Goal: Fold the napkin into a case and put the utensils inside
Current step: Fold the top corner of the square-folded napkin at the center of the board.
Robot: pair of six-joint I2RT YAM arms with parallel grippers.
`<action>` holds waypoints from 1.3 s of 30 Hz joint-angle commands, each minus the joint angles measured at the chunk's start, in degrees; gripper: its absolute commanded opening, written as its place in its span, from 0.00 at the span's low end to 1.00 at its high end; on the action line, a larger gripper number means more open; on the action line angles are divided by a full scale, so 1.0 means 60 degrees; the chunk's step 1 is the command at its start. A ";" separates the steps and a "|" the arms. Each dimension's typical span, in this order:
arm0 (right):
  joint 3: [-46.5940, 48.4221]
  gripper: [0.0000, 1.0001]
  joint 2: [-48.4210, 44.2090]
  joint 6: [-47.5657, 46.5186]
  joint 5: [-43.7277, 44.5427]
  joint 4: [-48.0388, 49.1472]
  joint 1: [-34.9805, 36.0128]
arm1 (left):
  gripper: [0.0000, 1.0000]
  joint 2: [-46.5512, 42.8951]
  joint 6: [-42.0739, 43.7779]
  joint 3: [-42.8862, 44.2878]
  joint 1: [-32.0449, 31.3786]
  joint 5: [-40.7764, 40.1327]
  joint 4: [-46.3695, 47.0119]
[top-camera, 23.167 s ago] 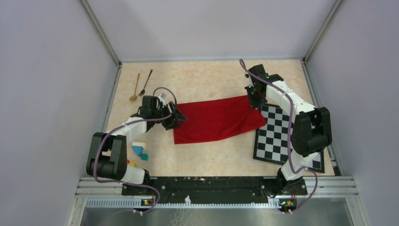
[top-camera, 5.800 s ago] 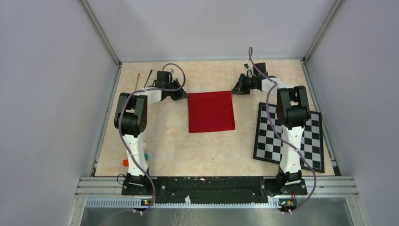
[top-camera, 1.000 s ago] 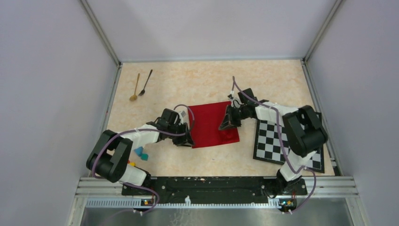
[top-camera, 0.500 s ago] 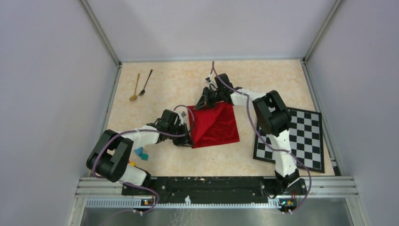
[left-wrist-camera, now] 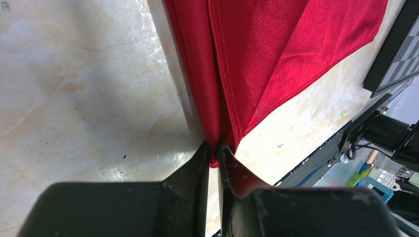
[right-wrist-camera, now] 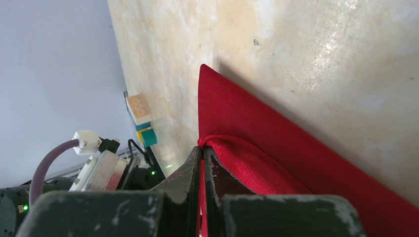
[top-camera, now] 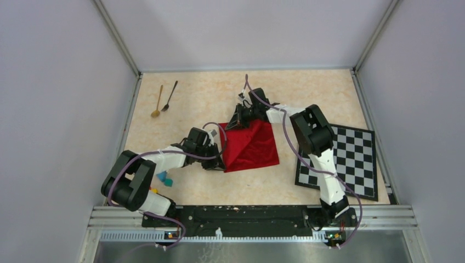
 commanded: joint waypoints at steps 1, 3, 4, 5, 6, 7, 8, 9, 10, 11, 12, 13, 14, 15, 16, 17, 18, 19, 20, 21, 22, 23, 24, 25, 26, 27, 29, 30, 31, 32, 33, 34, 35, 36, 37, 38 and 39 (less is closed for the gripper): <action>0.0538 0.00 0.0121 -0.0030 -0.0210 0.0344 0.0084 | 0.16 0.0236 0.0172 -0.0310 -0.0072 -0.0582 -0.0097; 0.0616 0.00 0.0194 -0.0030 -0.0262 0.0325 0.0080 | 0.16 0.0229 0.0175 -0.0318 -0.0072 -0.0578 -0.0099; 0.0653 0.00 0.0242 -0.0019 -0.0274 0.0314 0.0078 | 0.15 0.0215 0.0179 -0.0304 -0.0083 -0.0591 -0.0105; 0.0688 0.00 0.0272 -0.0027 -0.0292 0.0303 0.0086 | 0.15 0.0211 0.0169 -0.0308 -0.0070 -0.0613 -0.0104; 0.0719 0.00 0.0309 -0.0008 -0.0299 0.0322 0.0097 | 0.15 0.0212 0.0158 -0.0312 -0.0076 -0.0606 -0.0116; 0.0755 0.00 0.0346 0.0011 -0.0311 0.0335 0.0099 | 0.15 0.0202 0.0146 -0.0311 -0.0082 -0.0607 -0.0112; 0.0797 0.00 0.0375 0.0021 -0.0313 0.0363 0.0095 | 0.15 0.0204 0.0137 -0.0311 -0.0086 -0.0602 -0.0116; 0.0842 0.00 0.0410 0.0035 -0.0308 0.0357 0.0097 | 0.15 0.0211 0.0132 -0.0322 -0.0090 -0.0612 -0.0112; 0.0901 0.00 0.0454 0.0020 -0.0315 0.0334 0.0104 | 0.15 0.0192 0.0115 -0.0332 -0.0087 -0.0590 -0.0106; 0.0968 0.00 0.0511 0.0016 -0.0321 0.0298 0.0100 | 0.16 0.0166 0.0113 -0.0346 -0.0091 -0.0592 -0.0115; 0.1050 0.00 0.0557 0.0007 -0.0346 0.0268 0.0107 | 0.17 0.0133 0.0100 -0.0365 -0.0082 -0.0593 -0.0112; 0.1112 0.00 0.0592 0.0000 -0.0365 0.0233 0.0102 | 0.20 0.0076 0.0089 -0.0389 -0.0090 -0.0596 -0.0106; 0.1160 0.00 0.0638 -0.0008 -0.0384 0.0202 0.0112 | 0.23 0.0009 0.0060 -0.0397 -0.0087 -0.0606 -0.0115; 0.1188 0.00 0.0659 -0.0044 -0.0385 0.0165 0.0103 | 0.26 -0.0058 0.0044 -0.0402 -0.0083 -0.0605 -0.0157; 0.1193 0.00 0.0658 -0.0069 -0.0385 0.0136 0.0103 | 0.30 -0.0149 0.0035 -0.0388 -0.0088 -0.0605 -0.0202; 0.1205 0.00 0.0646 -0.0105 -0.0409 0.0122 0.0103 | 0.32 -0.0263 0.0017 -0.0384 -0.0091 -0.0592 -0.0237; 0.1219 0.00 0.0645 -0.0148 -0.0417 0.0100 0.0100 | 0.33 -0.0387 -0.0031 -0.0380 -0.0091 -0.0591 -0.0274; 0.1223 0.00 0.0645 -0.0160 -0.0418 0.0097 0.0097 | 0.33 -0.0523 -0.0092 -0.0371 -0.0087 -0.0585 -0.0312; 0.1236 0.00 0.0637 -0.0187 -0.0426 0.0097 0.0104 | 0.34 -0.0650 -0.0111 -0.0349 -0.0085 -0.0608 -0.0346; 0.1237 0.00 0.0655 -0.0204 -0.0432 0.0097 0.0100 | 0.35 -0.0743 -0.0142 -0.0323 -0.0085 -0.0661 -0.0421; 0.1249 0.00 0.0653 -0.0217 -0.0436 0.0097 0.0112 | 0.35 -0.0854 -0.0171 -0.0312 -0.0088 -0.0695 -0.0462; 0.1248 0.00 0.0646 -0.0233 -0.0441 0.0097 0.0097 | 0.35 -0.0946 -0.0185 -0.0311 -0.0089 -0.0723 -0.0491; 0.1239 0.00 0.0645 -0.0231 -0.0439 0.0097 0.0099 | 0.35 -0.0989 -0.0206 -0.0318 -0.0080 -0.0761 -0.0511; 0.1241 0.00 0.0645 -0.0231 -0.0447 0.0097 0.0105 | 0.34 -0.1012 -0.0205 -0.0324 -0.0090 -0.0784 -0.0519; 0.1238 0.00 0.0641 -0.0235 -0.0435 0.0097 0.0103 | 0.33 -0.1014 -0.0198 -0.0338 -0.0087 -0.0791 -0.0529; 0.1238 0.00 0.0644 -0.0244 -0.0446 0.0097 0.0107 | 0.32 -0.0981 -0.0192 -0.0345 -0.0085 -0.0777 -0.0517; 0.1257 0.00 0.0645 -0.0246 -0.0420 0.0097 0.0094 | 0.31 -0.0911 -0.0191 -0.0348 -0.0090 -0.0661 -0.0478; 0.1273 0.00 0.0661 -0.0260 -0.0411 0.0097 0.0100 | 0.30 -0.0886 -0.0200 -0.0361 -0.0087 -0.0598 -0.0432; 0.1288 0.00 0.0672 -0.0264 -0.0410 0.0097 0.0099 | 0.31 -0.0875 -0.0216 -0.0379 -0.0083 -0.0518 -0.0373; 0.1315 0.00 0.0687 -0.0259 -0.0404 0.0097 0.0099 | 0.31 -0.0870 -0.0212 -0.0391 -0.0088 -0.0453 -0.0315; 0.1330 0.00 0.0709 -0.0253 -0.0389 0.0097 0.0097 | 0.31 -0.0838 -0.0223 -0.0398 -0.0091 -0.0399 -0.0254; 0.1359 0.00 0.0737 -0.0250 -0.0389 0.0097 0.0112 | 0.30 -0.0800 -0.0200 -0.0386 -0.0103 -0.0369 -0.0232; 0.1392 0.00 0.0766 -0.0250 -0.0389 0.0097 0.0104 | 0.30 -0.0751 -0.0194 -0.0373 -0.0105 -0.0376 -0.0250; 0.1432 0.00 0.0795 -0.0247 -0.0387 0.0097 0.0098 | 0.30 -0.0699 -0.0184 -0.0381 -0.0117 -0.0384 -0.0250; 0.1462 0.00 0.0816 -0.0240 -0.0361 -0.0085 0.0097 | 0.30 -0.0674 -0.0179 -0.0394 -0.0120 -0.0385 -0.0237; 0.1502 0.00 0.0840 -0.0269 -0.0356 -0.0162 0.0103 | 0.30 -0.0633 -0.0167 -0.0422 -0.0117 -0.0402 -0.0217; 0.1545 0.00 0.0880 -0.0280 -0.0359 -0.0216 0.0101 | 0.30 -0.0611 -0.0153 -0.0438 -0.0109 -0.0428 -0.0220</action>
